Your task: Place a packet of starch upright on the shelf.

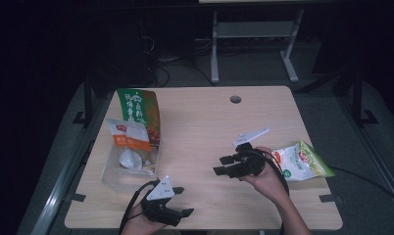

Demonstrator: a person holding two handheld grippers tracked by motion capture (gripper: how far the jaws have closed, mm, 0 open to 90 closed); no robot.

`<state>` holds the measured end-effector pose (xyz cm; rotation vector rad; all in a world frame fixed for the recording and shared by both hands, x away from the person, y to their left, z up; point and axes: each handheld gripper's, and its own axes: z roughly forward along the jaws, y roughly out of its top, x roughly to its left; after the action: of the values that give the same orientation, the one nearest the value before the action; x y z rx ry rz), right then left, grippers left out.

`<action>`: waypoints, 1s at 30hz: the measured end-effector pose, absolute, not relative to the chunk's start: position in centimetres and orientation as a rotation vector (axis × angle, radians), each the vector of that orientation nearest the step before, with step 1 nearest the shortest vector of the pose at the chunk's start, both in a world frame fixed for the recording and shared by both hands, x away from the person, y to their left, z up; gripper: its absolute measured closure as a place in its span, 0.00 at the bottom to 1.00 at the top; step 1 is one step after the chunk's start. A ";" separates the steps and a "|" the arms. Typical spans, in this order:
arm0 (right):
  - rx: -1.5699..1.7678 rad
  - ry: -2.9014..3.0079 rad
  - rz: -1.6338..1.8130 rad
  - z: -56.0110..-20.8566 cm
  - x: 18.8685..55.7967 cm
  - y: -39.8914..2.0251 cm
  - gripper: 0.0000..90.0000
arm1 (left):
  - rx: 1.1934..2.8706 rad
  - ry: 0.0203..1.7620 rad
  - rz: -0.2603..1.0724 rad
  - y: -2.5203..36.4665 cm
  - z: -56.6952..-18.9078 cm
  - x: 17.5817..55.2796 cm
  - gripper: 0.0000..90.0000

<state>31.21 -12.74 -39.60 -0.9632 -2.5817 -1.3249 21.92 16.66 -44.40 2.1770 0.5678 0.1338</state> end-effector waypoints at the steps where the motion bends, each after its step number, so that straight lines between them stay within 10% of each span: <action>1: -0.976 -2.584 -1.318 -39.7 30.9 -13.1 0.50 | 2.177 0.566 0.134 16.7 -44.4 21.9 0.29; 30: -1.261 -2.582 -1.274 -40.8 25.5 -21.3 0.46 | 2.176 0.560 0.164 16.7 -44.2 21.5 0.28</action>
<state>25.47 -21.26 -40.84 -1.2610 -2.5822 -1.2744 21.53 16.66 -44.18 2.1759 0.5596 0.1639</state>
